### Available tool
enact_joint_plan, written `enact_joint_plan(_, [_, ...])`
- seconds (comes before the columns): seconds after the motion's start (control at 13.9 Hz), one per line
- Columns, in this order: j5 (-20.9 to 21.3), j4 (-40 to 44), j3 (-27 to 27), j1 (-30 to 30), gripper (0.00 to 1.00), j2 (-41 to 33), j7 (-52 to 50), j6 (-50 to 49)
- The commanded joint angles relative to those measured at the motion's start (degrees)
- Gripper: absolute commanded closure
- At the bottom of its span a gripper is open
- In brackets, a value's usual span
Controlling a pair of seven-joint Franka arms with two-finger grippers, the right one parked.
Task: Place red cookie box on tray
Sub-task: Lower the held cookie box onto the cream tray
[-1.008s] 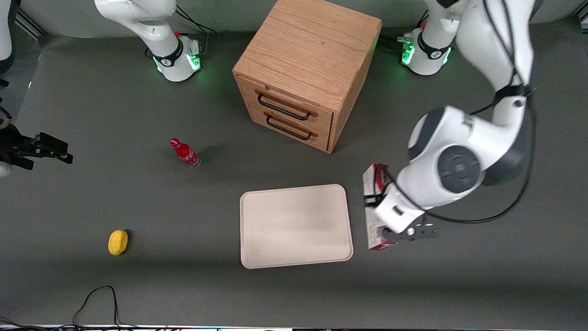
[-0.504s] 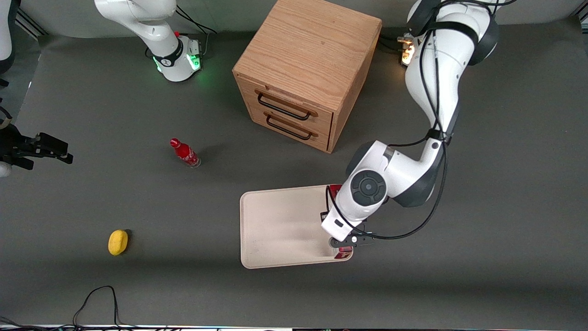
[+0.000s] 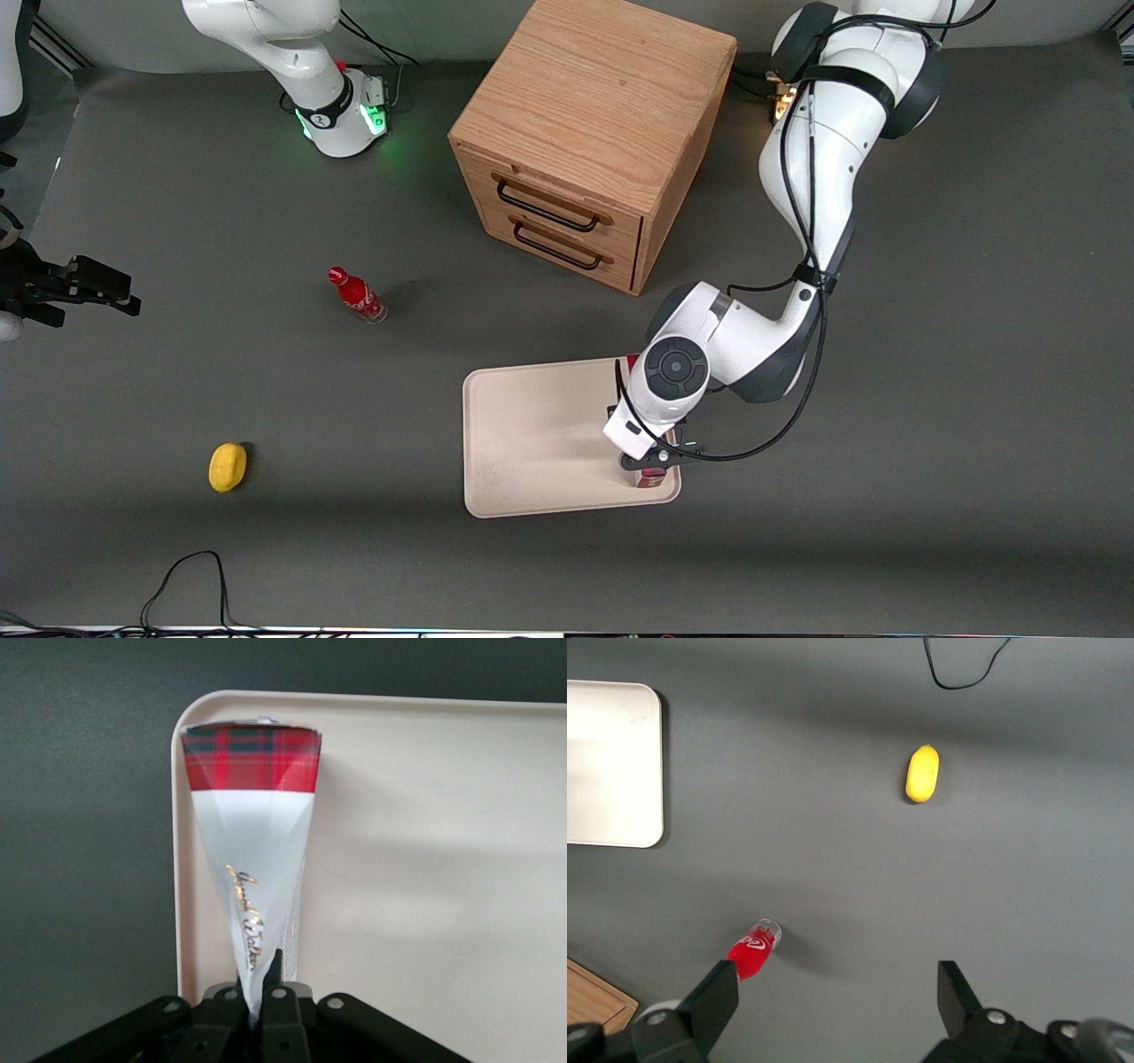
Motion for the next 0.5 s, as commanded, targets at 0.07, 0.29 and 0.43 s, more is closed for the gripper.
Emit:
enact_joint_plan(0.07, [0.9,-0.4,0.8,-0.1,0.00,-1.1,-1.0,0.3])
enact_joint_plan(0.29, [1.0,-0.7,0.9,0.1,0.00,-2.6,-1.2,-0.8])
enact_joint_plan(0.43, [0.9,-6.7,0.7,2.5,0.00,-9.2,-0.3,-2.7])
